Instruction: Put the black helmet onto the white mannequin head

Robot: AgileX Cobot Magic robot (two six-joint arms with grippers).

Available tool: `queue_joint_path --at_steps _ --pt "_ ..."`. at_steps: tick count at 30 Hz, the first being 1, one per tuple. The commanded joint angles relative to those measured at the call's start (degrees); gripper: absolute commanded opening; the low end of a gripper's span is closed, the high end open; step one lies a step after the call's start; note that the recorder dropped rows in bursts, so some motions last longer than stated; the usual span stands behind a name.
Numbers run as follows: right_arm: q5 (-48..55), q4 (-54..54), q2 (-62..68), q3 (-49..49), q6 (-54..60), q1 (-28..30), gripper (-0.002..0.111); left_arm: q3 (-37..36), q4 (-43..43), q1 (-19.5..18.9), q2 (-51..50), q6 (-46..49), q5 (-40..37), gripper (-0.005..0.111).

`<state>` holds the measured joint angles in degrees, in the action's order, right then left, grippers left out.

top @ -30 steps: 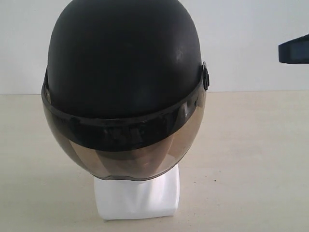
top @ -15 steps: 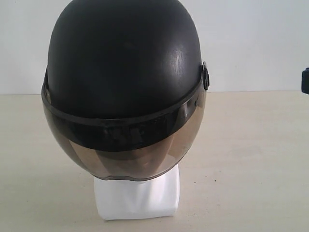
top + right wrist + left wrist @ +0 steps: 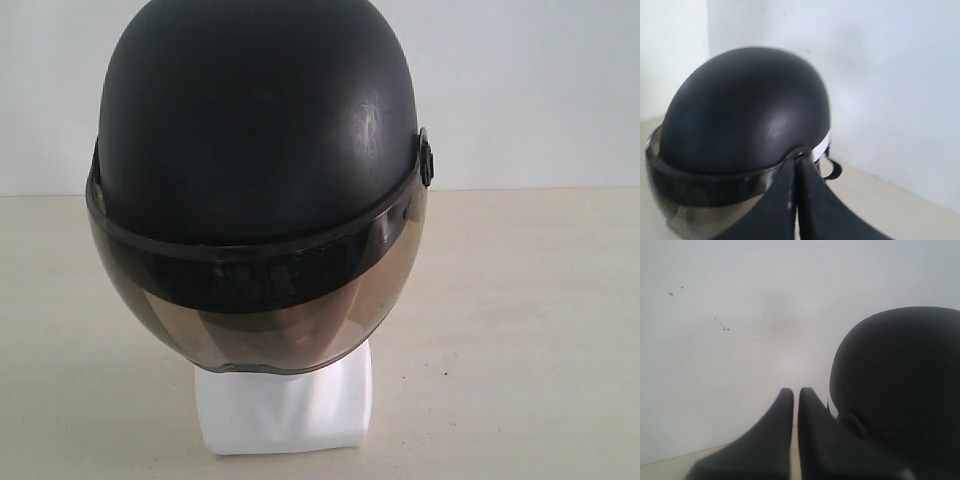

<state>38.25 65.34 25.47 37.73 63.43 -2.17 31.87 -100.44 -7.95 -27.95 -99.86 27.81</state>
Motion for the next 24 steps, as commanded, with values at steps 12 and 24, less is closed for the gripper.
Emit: queue_joint_path --at_steps 12,24 --pt "-23.5 -12.8 -16.7 -22.5 -16.8 -0.6 0.0 -0.2 0.5 0.0 0.3 -0.2 -0.6 0.004" --pt "-18.6 -62.1 -25.5 -30.4 -65.4 -0.6 0.0 -0.2 0.5 0.0 0.3 -0.2 -0.6 0.004"
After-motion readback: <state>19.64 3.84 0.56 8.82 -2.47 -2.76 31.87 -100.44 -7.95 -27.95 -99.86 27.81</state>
